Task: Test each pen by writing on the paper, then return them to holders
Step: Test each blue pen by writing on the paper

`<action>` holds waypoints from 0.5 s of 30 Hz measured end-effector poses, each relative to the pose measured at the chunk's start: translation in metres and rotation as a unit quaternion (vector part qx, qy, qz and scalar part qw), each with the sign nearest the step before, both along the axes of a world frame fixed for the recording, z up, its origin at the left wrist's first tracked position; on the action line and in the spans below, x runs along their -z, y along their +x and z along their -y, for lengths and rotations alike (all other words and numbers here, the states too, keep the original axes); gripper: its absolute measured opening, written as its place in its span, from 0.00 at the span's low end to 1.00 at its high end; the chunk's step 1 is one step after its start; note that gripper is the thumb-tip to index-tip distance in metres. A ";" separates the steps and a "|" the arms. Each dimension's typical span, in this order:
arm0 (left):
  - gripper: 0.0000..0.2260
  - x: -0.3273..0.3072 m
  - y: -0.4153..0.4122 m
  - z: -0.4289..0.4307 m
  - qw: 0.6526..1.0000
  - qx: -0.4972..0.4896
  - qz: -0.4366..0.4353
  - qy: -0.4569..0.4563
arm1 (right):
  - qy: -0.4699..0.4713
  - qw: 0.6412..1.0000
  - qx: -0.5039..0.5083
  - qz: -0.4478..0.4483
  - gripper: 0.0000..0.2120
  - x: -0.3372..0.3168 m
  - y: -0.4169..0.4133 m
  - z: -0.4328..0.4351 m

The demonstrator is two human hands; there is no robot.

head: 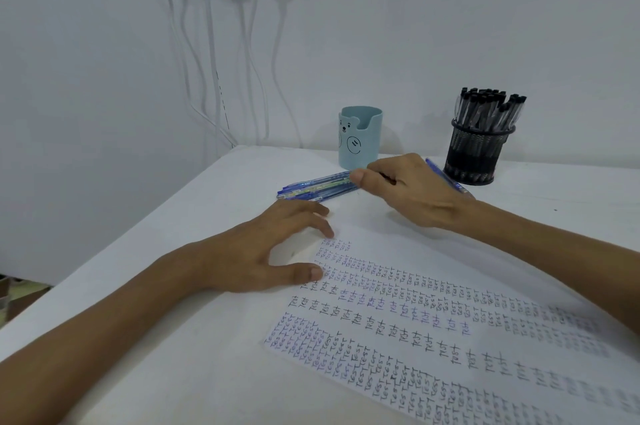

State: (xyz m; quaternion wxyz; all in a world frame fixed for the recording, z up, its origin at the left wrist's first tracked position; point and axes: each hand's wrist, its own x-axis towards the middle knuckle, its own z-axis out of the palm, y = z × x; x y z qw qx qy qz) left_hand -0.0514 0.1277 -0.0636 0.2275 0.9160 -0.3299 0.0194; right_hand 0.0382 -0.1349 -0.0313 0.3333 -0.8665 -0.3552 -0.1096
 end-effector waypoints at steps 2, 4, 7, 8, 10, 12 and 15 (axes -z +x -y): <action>0.19 -0.001 0.001 0.000 1.000 0.010 0.002 -0.001 | 0.027 0.997 -0.003 -0.067 0.40 -0.001 -0.003 -0.003; 0.18 -0.001 0.001 0.000 1.000 0.017 0.003 0.002 | 0.110 0.979 -0.038 -0.168 0.32 0.000 -0.003 -0.005; 0.18 -0.001 0.002 0.000 1.000 0.022 0.006 0.000 | 0.210 0.947 -0.065 -0.233 0.25 0.002 -0.008 -0.010; 0.18 0.000 0.002 0.000 1.000 0.022 0.005 -0.001 | 0.212 0.949 -0.052 -0.227 0.26 0.006 -0.009 -0.011; 0.18 -0.001 0.002 0.001 1.000 0.020 0.005 -0.003 | 0.221 0.945 -0.038 -0.240 0.28 0.015 -0.011 -0.011; 0.18 -0.001 0.001 0.001 1.000 0.016 0.000 -0.002 | 0.227 0.925 -0.049 -0.302 0.26 0.019 -0.014 -0.009; 0.18 -0.002 0.001 0.001 1.000 0.014 -0.008 -0.001 | 0.200 0.920 -0.063 -0.330 0.15 0.019 -0.019 -0.006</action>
